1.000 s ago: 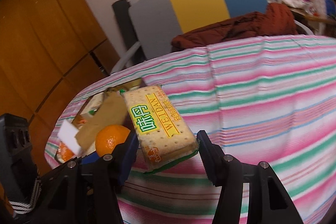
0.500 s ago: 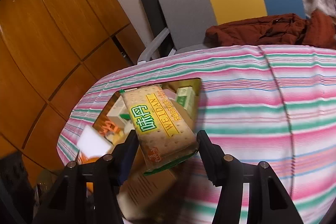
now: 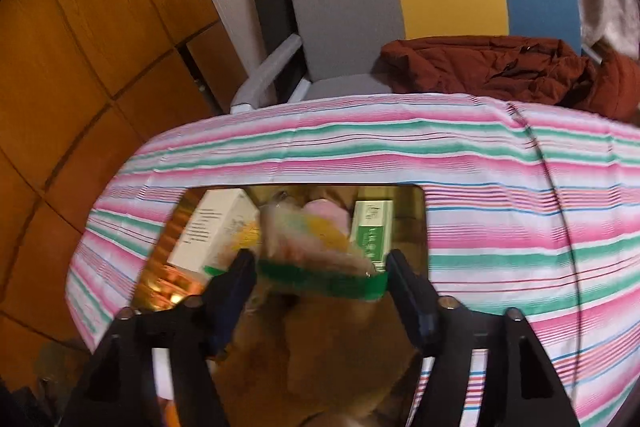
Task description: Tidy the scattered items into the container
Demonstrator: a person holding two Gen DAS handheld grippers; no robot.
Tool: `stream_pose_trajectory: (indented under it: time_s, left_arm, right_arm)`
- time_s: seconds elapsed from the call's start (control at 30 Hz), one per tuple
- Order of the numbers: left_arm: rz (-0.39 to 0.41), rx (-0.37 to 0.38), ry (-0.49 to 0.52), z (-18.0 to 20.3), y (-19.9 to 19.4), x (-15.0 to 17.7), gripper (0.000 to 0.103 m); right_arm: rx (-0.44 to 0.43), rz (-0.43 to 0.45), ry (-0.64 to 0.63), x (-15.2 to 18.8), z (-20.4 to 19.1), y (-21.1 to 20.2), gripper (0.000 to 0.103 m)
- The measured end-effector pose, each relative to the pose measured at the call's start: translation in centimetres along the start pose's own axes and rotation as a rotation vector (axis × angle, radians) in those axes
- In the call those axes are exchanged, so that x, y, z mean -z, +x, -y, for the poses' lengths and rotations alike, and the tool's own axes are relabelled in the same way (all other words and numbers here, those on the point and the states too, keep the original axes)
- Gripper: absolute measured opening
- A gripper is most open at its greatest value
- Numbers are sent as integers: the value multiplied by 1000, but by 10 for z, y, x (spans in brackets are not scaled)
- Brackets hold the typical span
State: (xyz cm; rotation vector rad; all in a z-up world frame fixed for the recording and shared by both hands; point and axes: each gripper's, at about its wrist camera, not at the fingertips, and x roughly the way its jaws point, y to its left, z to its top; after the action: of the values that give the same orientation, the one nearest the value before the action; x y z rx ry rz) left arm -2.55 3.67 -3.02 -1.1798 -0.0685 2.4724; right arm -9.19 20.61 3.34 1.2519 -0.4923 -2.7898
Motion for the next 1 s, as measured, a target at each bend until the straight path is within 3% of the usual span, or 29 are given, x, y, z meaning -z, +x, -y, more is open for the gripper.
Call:
stream_pose_trajectory:
  time_s: [0.1,0.13,0.23,0.33,0.47,0.57,0.63,0.8,1.0]
  left_arm:
    - [63,22,-22,-4,-17,0,62]
    - [84,23,-23,-5,-23,1,62]
    - [132,-22,-21,-11,-34,1,62]
    - [126,-91,-26,-22,-30,-5,62]
    - [84,-169,-38,-37,-13,-19,48]
    - [90,-213,-5,-46,-3,-33,49]
    - [100,-172,-55,-57,-3,-42,49]
    - [177,-24,-335,-102,-26,-46,49]
    - [242,-86,-342,-112,-54,-24,49]
  right_arm:
    - [-39,29,22,3,5,-12,80]
    - [-52,36,16,4,6,-16,77]
    - [-32,36,-54,7,2,-21,45]
    - [5,2,-105,9,-1,-9,32]
    - [2,-11,-116,16,-9,-2,31]
    - [-12,26,-187,22,-23,-11,31]
    - [-59,46,-237,26,-36,-18,31]
    - [-185,15,-360,38,-67,-23,34]
    - [-270,-101,-428,54,-96,-4,35]
